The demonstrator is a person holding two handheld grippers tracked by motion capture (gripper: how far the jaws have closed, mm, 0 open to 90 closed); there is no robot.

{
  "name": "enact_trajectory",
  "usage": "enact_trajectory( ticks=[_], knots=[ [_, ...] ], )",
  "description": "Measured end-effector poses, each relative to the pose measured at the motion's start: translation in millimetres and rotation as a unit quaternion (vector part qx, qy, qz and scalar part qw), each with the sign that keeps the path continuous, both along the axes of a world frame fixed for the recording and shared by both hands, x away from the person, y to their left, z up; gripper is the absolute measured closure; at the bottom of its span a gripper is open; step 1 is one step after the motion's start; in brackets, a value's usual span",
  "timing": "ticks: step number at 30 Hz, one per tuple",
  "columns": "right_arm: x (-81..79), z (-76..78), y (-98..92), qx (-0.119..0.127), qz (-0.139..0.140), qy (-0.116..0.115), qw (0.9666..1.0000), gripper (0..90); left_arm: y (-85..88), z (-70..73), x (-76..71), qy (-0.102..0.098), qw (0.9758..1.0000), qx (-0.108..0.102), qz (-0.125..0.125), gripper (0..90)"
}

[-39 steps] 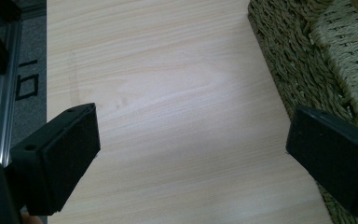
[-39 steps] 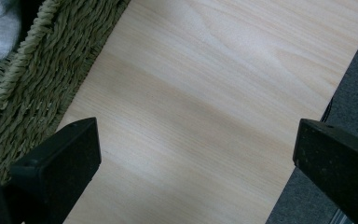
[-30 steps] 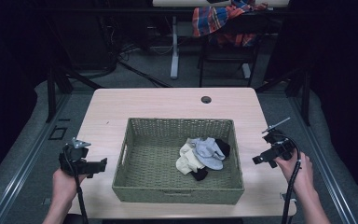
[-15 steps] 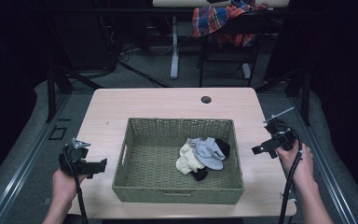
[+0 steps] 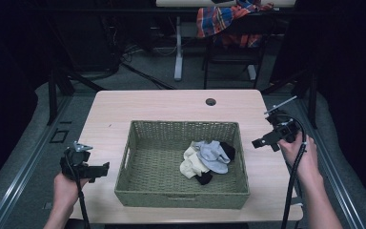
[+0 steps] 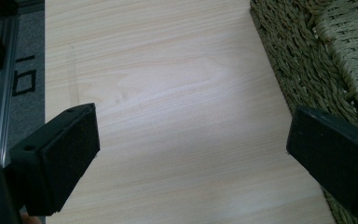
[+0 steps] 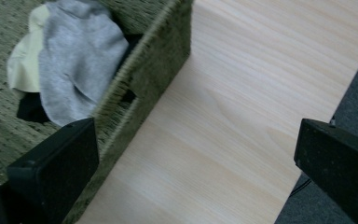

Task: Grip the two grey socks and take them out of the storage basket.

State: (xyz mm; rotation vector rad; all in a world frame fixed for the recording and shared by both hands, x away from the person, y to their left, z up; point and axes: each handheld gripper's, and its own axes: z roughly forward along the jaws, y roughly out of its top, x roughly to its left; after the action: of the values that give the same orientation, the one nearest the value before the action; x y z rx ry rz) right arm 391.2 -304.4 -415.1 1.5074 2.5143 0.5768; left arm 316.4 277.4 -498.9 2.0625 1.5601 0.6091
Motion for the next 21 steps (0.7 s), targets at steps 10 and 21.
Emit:
enact_trajectory(
  ticks=[10,21],
  knots=[
    [6.5,24.4,43.2,0.005,0.057,0.009,0.9983,0.0,-0.7,-0.4,-0.1,0.001,1.0,0.001,0.0,2.6],
    [16.1,23.6,86.2,-0.005,0.097,0.029,0.9948,0.0,-0.2,-0.5,-0.1,0.002,1.0,0.001,-0.001,2.6]
  ],
)
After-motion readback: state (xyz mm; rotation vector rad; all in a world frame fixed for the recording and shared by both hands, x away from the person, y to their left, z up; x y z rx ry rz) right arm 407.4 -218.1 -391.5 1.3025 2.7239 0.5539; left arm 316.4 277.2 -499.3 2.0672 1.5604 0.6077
